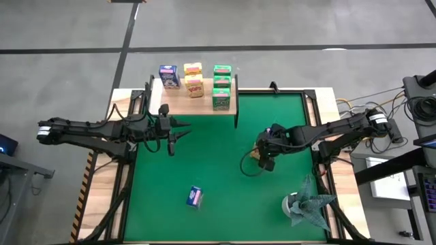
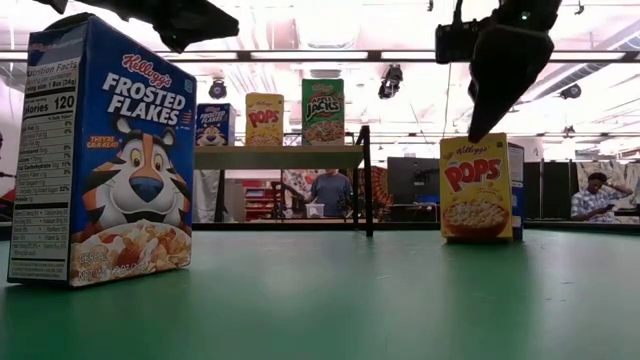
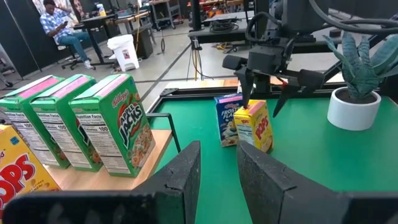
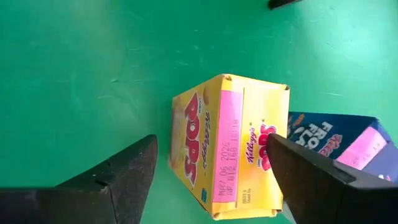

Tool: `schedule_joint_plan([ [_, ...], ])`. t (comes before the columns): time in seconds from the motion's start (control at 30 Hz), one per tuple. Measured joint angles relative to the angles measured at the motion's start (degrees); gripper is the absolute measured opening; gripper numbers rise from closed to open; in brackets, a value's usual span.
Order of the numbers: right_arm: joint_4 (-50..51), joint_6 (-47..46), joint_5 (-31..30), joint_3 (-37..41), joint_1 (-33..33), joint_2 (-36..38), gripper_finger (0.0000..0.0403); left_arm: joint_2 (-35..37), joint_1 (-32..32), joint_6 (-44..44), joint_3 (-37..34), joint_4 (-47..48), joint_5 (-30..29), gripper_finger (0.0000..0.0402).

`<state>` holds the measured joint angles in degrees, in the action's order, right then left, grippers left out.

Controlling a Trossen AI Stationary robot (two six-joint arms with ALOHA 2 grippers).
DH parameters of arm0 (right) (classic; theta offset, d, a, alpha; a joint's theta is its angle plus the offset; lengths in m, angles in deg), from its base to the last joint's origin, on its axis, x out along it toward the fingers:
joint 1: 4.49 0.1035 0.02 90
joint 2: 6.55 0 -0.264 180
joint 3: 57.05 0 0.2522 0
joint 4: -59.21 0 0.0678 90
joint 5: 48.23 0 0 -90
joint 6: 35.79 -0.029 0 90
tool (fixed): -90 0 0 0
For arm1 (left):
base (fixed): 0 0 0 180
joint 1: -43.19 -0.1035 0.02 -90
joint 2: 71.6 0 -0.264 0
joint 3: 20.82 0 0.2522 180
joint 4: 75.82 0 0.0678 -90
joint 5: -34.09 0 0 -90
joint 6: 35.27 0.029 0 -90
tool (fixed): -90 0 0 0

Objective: Stack cereal on shelf
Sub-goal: Put the yellow cereal box on the shelf aligned with the other yellow cereal box

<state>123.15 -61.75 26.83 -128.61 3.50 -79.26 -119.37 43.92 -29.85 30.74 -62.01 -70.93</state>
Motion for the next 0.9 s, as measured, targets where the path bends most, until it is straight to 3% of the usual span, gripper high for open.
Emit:
schedule_joint_plan([
  [0.3,0.2,1.6,-0.3,-2.5,0.0,0.2,0.0282,0.0,0.0,0.0,0.0,0.0,0.0,0.0088],
  [0.47,0.2,4.3,-3.8,-3.5,0.0,0.2,0.0282,0.0,0.0,0.0,0.0,0.0,0.0,0.0088],
  [0.9,-1.3,6.0,-4.8,1.7,0.0,0.2,0.0276,0.0,0.0,0.1,0.0,0.0,0.0,0.0088],
])
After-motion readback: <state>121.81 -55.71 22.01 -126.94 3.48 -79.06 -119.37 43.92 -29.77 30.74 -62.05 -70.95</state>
